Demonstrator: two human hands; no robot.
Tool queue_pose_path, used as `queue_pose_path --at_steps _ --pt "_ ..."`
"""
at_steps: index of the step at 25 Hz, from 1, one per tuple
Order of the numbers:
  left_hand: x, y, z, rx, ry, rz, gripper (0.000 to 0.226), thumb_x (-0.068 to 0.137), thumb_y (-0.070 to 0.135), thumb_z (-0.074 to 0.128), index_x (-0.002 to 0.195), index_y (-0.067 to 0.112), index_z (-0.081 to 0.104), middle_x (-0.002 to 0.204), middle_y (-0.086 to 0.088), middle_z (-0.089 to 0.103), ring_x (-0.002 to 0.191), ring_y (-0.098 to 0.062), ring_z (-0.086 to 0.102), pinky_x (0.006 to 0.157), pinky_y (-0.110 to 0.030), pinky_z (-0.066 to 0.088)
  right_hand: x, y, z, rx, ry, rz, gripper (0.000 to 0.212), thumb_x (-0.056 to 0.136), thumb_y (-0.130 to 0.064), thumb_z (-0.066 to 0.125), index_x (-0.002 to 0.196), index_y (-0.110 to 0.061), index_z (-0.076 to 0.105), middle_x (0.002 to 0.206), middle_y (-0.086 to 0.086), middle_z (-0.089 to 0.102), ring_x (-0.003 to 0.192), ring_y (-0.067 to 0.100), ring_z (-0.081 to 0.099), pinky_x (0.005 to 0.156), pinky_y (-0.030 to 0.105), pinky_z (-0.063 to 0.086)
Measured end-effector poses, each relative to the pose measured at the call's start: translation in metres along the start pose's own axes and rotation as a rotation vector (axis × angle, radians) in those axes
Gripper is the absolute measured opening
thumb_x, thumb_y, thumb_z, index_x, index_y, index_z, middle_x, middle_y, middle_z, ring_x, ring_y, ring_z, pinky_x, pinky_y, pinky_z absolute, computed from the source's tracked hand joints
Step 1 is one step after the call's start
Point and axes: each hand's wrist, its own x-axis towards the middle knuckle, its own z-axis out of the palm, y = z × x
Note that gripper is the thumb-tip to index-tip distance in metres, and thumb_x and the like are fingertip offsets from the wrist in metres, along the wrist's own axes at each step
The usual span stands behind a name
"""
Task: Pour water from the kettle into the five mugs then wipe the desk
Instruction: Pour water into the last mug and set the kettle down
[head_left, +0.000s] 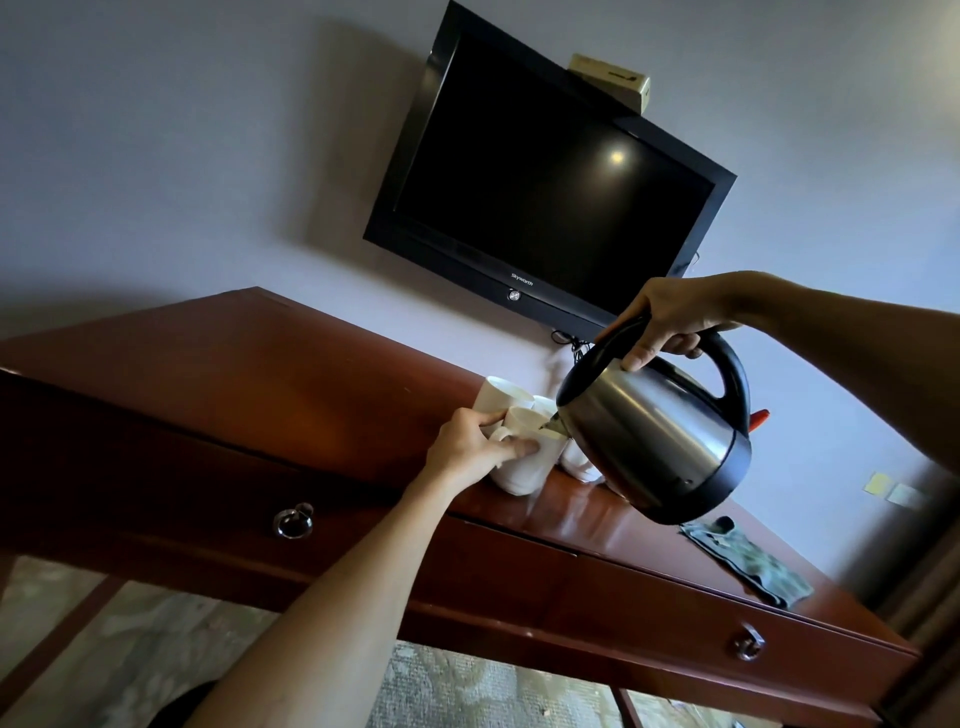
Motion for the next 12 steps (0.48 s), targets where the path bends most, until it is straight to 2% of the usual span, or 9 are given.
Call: queue_pose_path --at_steps 4,9,12 --pt "-0.0012 0.0011 0.0 -0.008 0.005 0.011 0.092 0.039 0.077 0.079 0.12 0.034 0.076 0.111 0.007 0.078 0.11 -0.014 0.07 0.095 -0.041 0.057 0.004 -0.0038 -0.0018 -0.015 -0.006 0.008 0.065 0.048 -0.035 0.092 0.109 -0.018 0.08 0.053 0.01 0.041 0.042 0.016 0.033 0.042 0.024 0.039" --pt "-0.0001 0.0006 0.0008 -0.014 0.004 -0.001 0.092 0.038 0.077 0.081 0.12 0.034 0.075 0.113 0.006 0.078 0.111 -0.015 0.07 0.095 -0.043 0.057 0.0066 -0.0071 -0.0028 -0.017 -0.001 0.014 0.057 0.056 -0.027 0.09 0.11 -0.016 0.079 0.052 0.01 0.041 0.041 0.015 0.033 0.041 0.023 0.039" --pt "-0.0001 -0.0004 0.0007 -0.021 0.001 -0.004 0.091 0.039 0.076 0.082 0.119 0.034 0.076 0.111 0.007 0.078 0.109 -0.015 0.07 0.094 -0.043 0.058 0.0051 -0.0059 -0.0028 -0.018 -0.001 0.011 0.063 0.053 -0.031 0.091 0.113 -0.015 0.078 0.05 0.009 0.042 0.041 0.015 0.034 0.041 0.023 0.039"
